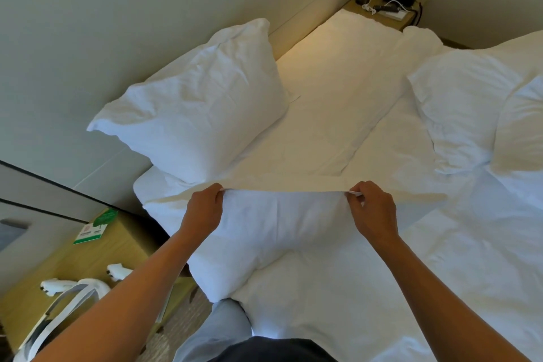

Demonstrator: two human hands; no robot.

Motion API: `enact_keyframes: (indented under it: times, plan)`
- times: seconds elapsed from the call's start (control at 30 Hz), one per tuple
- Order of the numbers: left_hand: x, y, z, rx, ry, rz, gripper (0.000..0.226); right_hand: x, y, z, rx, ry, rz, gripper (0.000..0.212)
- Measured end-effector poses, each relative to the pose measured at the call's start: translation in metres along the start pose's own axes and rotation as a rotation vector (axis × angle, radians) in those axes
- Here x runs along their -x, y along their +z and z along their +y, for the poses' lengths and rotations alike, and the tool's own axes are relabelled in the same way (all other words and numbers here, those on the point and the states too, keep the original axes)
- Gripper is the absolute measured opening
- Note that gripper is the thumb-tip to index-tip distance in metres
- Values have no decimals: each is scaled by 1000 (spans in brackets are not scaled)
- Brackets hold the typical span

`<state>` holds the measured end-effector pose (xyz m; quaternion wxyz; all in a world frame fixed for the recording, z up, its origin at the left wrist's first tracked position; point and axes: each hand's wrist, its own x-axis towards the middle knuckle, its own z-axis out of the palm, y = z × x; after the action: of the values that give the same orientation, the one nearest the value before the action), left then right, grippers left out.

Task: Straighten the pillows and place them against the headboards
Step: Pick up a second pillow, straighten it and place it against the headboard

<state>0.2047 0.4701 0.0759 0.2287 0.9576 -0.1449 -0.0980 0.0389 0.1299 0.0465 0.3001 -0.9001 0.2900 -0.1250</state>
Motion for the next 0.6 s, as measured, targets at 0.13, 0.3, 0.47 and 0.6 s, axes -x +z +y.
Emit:
enact_keyframes:
  times: [0.13, 0.3, 0.47, 0.6]
  plan:
    - [2, -13, 8, 45, -21, 52, 28, -13, -9, -9, -13, -34, 14, 21]
    - [-7, -35, 19, 81, -49, 120, 27, -56, -19, -37, -20, -119, 56, 18]
    - [-23, -68, 17, 118, -94, 188, 31, -124, -19, -88, -19, -258, 66, 15]
    - [-37, -90, 11, 148, -138, 267, 36, -181, -13, -134, -9, -398, 73, 17]
